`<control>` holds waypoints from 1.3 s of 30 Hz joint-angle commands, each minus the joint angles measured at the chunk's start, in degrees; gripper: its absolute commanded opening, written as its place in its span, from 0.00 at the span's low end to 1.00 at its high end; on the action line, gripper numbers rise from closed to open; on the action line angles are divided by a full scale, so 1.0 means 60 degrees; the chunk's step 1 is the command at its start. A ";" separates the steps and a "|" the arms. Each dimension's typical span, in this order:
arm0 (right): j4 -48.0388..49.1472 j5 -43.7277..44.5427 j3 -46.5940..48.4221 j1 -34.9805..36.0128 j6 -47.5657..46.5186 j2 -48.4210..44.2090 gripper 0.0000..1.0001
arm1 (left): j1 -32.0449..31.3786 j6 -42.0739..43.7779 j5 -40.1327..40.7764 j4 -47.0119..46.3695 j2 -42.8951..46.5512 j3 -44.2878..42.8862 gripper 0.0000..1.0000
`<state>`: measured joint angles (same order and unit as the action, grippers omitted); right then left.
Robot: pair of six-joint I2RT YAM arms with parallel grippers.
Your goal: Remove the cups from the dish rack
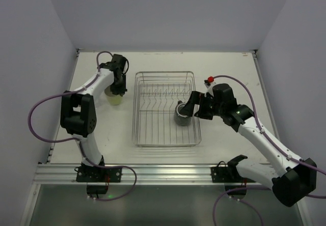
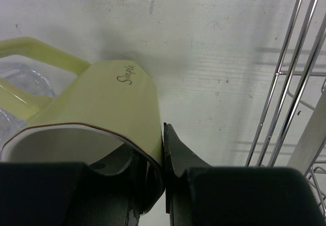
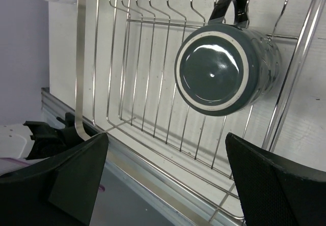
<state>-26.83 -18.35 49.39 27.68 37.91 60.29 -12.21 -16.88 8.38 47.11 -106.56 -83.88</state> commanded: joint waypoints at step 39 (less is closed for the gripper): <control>-0.0889 0.1432 0.0587 -0.0029 -0.0430 0.0117 0.99 | 0.0277 -0.0145 0.0932 0.0028 0.1147 -0.0595 0.42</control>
<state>-31.42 -12.03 50.57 27.68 36.40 60.12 -11.16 -16.97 12.23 47.62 -105.49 -85.52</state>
